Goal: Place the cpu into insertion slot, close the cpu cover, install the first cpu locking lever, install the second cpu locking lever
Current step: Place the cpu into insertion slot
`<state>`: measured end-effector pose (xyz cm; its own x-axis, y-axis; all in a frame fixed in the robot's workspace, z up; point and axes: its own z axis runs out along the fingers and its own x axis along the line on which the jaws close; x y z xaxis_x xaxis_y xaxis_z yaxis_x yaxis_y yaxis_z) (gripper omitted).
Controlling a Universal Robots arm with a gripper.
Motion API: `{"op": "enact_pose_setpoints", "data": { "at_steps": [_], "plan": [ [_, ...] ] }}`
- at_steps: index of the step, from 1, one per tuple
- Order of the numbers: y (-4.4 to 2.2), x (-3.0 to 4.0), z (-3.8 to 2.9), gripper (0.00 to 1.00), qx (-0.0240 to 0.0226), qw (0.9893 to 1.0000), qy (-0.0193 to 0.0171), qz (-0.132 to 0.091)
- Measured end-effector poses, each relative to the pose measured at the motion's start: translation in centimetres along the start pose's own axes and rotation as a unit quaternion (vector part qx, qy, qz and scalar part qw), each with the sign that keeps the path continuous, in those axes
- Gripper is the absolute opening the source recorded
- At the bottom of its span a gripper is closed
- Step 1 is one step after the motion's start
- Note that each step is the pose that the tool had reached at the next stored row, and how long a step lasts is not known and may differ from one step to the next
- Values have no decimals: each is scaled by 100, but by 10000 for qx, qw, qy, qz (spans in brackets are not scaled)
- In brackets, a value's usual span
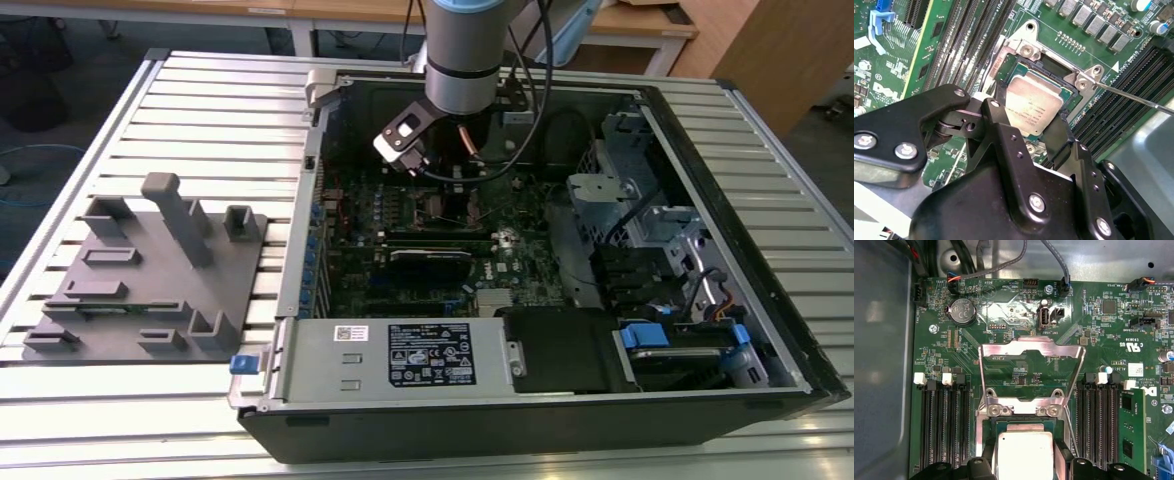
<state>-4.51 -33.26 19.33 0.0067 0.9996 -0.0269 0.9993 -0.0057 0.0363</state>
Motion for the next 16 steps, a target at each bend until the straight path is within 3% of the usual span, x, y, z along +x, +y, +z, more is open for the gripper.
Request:
{"op": "enact_pose_setpoints", "data": {
  "at_steps": [7, 16],
  "plan": [
    [-3, -1, 38, 54, 3, 10000, -4, 0],
    [-3, -2, 34, 54, 2, 10000, -4, 0]
  ]
}}
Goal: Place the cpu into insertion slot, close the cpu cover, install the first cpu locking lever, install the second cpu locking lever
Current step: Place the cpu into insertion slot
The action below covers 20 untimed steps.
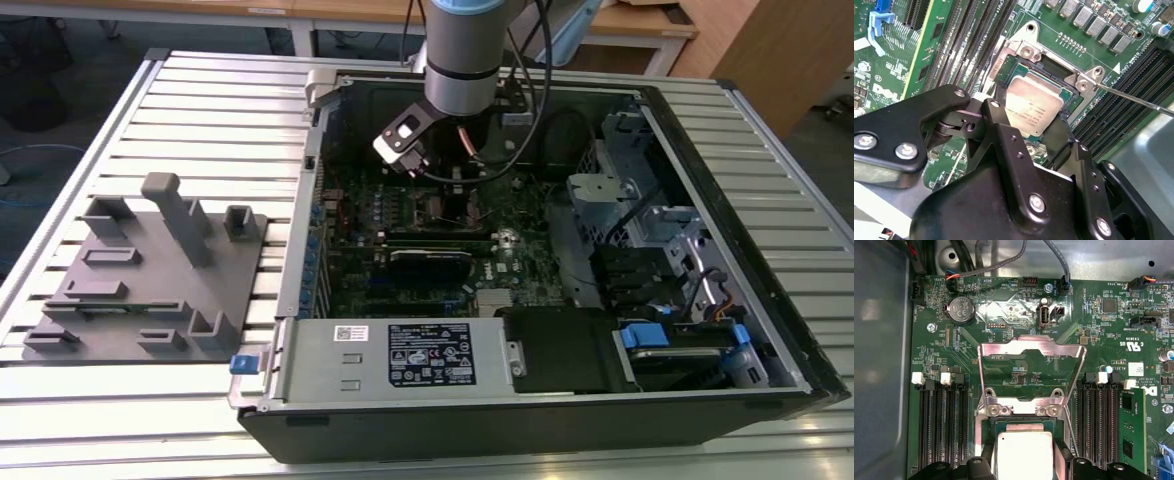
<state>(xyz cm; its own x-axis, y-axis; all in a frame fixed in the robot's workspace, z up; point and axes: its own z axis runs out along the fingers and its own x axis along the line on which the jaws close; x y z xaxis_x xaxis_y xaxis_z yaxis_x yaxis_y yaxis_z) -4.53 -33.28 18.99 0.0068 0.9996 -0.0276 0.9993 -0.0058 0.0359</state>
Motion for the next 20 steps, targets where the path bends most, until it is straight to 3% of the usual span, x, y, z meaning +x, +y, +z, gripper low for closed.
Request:
{"op": "enact_pose_setpoints", "data": {
  "at_steps": [10, 20],
  "plan": [
    [4, 1, -47, 54, -2, 10000, 4, 0],
    [3, 1, -51, 54, 15, 10000, 3, 0]
  ]
}}
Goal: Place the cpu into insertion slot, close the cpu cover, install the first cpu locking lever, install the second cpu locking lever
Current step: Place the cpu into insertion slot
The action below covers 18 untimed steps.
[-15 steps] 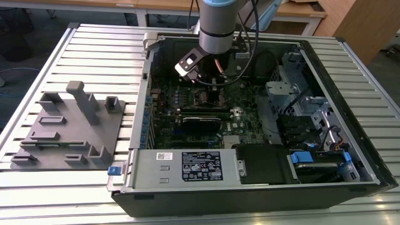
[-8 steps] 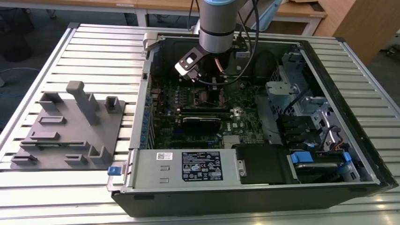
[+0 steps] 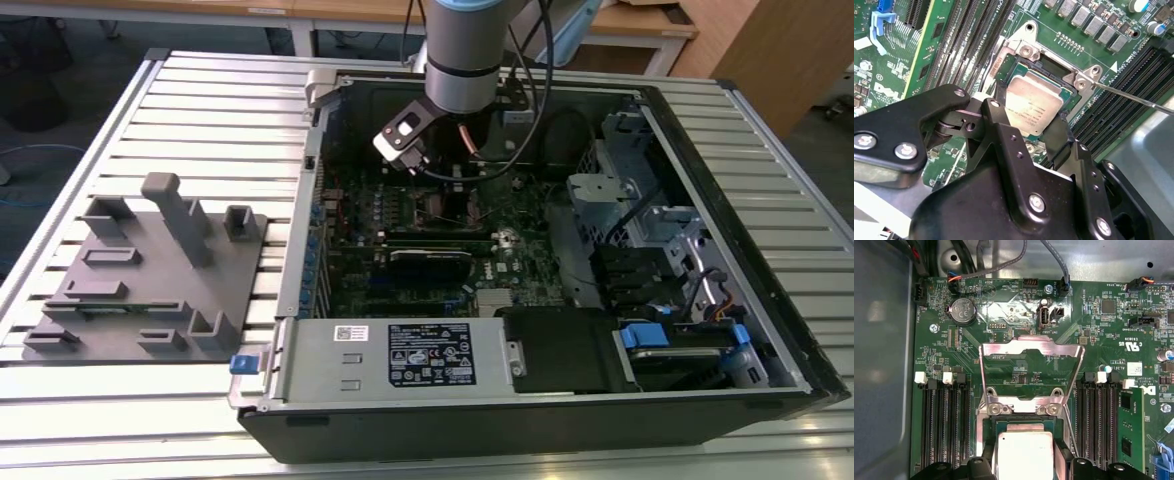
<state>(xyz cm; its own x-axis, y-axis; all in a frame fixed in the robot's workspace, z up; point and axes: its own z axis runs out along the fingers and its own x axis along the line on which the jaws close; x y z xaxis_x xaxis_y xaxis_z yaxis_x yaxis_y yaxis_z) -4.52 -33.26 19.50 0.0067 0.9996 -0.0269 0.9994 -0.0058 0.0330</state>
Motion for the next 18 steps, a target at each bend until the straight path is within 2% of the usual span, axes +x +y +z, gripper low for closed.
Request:
{"op": "enact_pose_setpoints", "data": {
  "at_steps": [18],
  "plan": [
    [-1, 14, 23, 54, 2, 10000, 1, 0]
  ]
}}
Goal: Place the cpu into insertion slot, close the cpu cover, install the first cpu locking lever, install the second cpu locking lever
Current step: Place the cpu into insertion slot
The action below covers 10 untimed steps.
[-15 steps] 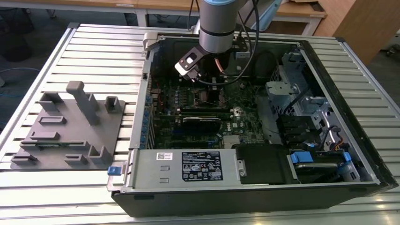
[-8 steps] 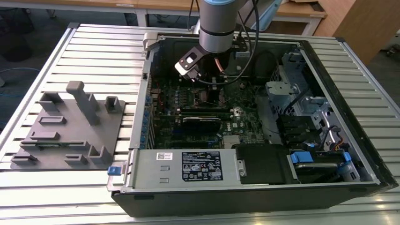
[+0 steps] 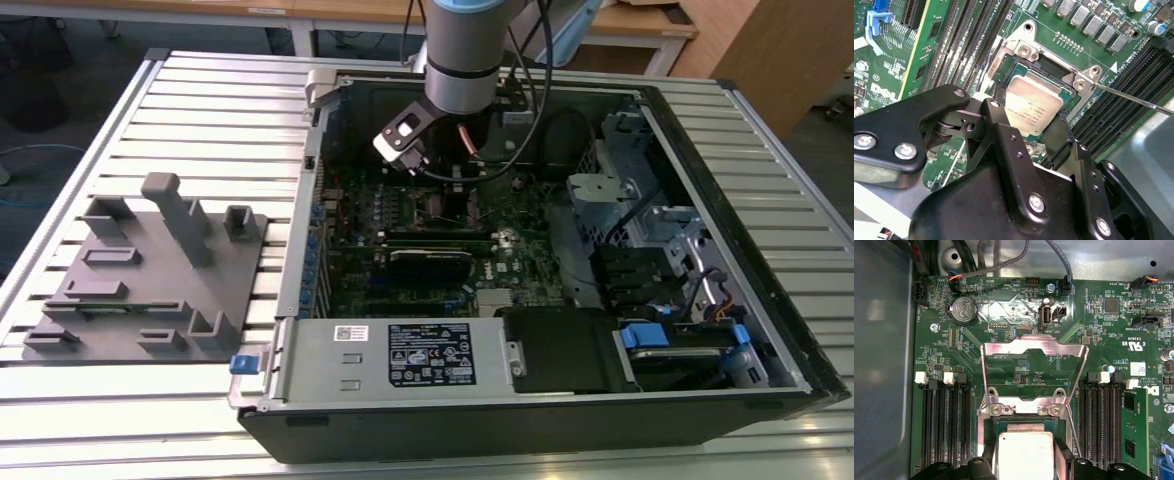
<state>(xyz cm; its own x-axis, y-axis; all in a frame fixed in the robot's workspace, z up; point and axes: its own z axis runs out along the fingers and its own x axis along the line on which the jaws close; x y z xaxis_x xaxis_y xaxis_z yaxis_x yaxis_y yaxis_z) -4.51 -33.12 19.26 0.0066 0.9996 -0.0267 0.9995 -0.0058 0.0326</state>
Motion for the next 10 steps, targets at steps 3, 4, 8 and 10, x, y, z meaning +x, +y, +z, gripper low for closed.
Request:
{"op": "enact_pose_setpoints", "data": {
  "at_steps": [3, 4, 8, 10],
  "plan": [
    [0, 0, 1, 54, 0, 10000, 0, 0],
    [0, 0, 1, 54, 1, 10000, 0, 0],
    [-1, 0, 2, 54, 34, 10000, 0, 0],
    [0, 0, 2, 54, 39, 10000, 0, -1]
  ]
}}
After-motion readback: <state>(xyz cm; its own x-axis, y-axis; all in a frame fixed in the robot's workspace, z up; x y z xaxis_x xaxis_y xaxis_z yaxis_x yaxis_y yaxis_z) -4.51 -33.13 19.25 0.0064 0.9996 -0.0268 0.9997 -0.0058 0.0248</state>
